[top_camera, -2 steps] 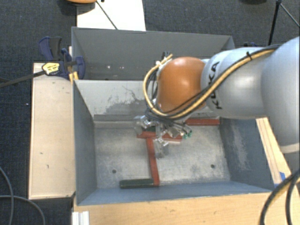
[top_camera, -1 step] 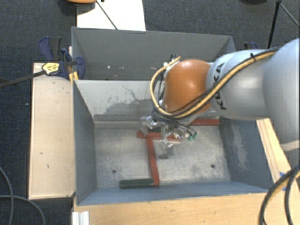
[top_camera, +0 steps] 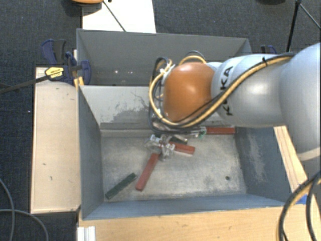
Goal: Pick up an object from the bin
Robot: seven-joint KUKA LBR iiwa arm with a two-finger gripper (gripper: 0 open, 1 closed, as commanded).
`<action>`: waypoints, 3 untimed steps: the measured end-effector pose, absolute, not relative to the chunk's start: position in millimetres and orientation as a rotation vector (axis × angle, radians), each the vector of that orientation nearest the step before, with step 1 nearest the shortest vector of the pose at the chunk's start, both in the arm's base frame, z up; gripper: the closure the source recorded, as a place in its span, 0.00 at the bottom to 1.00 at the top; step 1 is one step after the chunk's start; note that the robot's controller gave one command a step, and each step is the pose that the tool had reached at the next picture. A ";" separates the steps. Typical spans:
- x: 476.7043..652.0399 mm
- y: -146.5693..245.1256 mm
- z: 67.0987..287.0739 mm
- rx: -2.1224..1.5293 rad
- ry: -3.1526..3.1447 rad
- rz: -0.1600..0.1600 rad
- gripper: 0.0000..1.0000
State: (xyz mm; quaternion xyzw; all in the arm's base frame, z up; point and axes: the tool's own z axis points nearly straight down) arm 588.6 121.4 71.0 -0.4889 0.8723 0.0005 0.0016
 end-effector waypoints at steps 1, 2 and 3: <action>588.6 121.5 71.0 -1.532 2.740 0.002 1.00; 578.0 123.1 117.5 -1.536 2.746 0.006 1.00; 575.2 138.1 220.5 -1.405 2.807 0.002 1.00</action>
Offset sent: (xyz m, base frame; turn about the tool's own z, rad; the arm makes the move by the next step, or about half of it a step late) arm -0.0229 0.0052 0.1404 0.0191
